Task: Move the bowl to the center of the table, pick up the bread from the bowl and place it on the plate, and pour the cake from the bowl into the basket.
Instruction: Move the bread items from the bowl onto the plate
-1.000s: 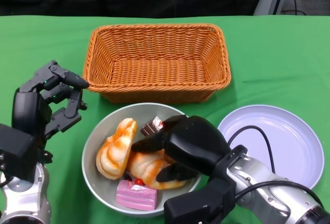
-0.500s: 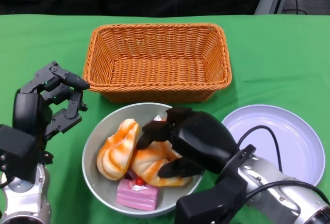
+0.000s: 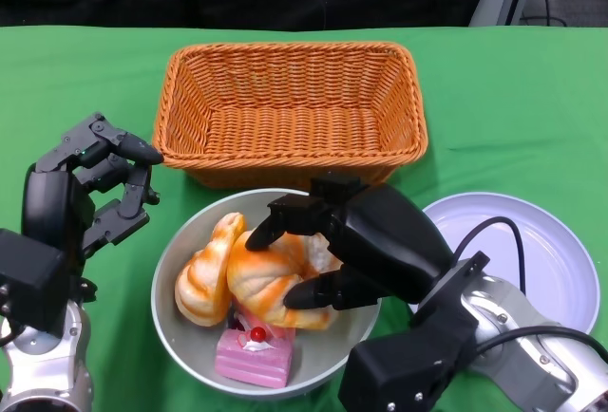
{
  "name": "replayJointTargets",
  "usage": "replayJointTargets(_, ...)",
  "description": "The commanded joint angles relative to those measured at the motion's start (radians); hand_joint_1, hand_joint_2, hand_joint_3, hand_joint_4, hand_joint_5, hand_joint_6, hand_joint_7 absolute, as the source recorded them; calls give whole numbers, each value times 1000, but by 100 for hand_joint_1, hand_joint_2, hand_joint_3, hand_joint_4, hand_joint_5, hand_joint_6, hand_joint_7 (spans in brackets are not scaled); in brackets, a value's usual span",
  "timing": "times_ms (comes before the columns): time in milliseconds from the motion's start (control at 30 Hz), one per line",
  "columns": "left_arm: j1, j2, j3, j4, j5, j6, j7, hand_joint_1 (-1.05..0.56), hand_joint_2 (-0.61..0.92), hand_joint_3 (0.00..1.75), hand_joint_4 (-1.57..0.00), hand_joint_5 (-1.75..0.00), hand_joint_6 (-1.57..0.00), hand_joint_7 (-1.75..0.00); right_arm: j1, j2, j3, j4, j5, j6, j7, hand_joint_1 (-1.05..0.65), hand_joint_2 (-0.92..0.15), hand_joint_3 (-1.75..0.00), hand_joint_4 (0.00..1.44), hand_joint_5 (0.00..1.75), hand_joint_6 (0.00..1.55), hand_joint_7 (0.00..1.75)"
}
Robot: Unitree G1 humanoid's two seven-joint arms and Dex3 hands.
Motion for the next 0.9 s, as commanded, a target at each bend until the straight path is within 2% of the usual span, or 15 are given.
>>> replayJointTargets(33,-8,19,7,10,-8,-5,-4,-14,74,80,-80,-168,-76,-129,23,-6,-31,-56,32,4,19,-1,-91,-12,83,151,88,97)
replayJointTargets(300,-11,22,7,18,-2,-11,3,-14,74,79,-80,-169,-76,-131,68,-29,-95,-182,77,39,99,-2,-91,-16,77,164,78,121)
replayJointTargets(433,-13,22,9,19,-7,-12,0,-14,74,78,-81,-169,-77,-131,95,-41,-126,-251,85,58,117,-1,-90,-15,79,163,81,111)
replayJointTargets(633,-12,28,12,23,-21,-8,-18,-14,75,78,-80,-169,-75,-131,128,-51,-174,-302,121,41,122,4,-87,-22,79,173,81,120)
replayJointTargets(733,-10,28,13,21,-17,-10,-7,-13,74,79,-80,-170,-76,-131,146,-58,-189,-339,128,66,144,7,-67,-63,78,174,79,127)
replayJointTargets(800,-8,30,12,18,-10,-6,3,-14,74,79,-80,-169,-76,-131,156,-61,-203,-357,139,75,159,7,-57,-84,80,172,83,122)
replayJointTargets(833,-7,30,12,16,-14,-5,-4,-14,74,80,-80,-169,-76,-130,163,-62,-212,-368,139,84,162,7,-54,-89,81,170,84,119)
replayJointTargets(900,-6,30,12,15,-21,-3,-17,-12,74,80,-79,-169,-75,-130,173,-69,-231,-379,141,84,162,8,-55,-85,84,165,88,109)
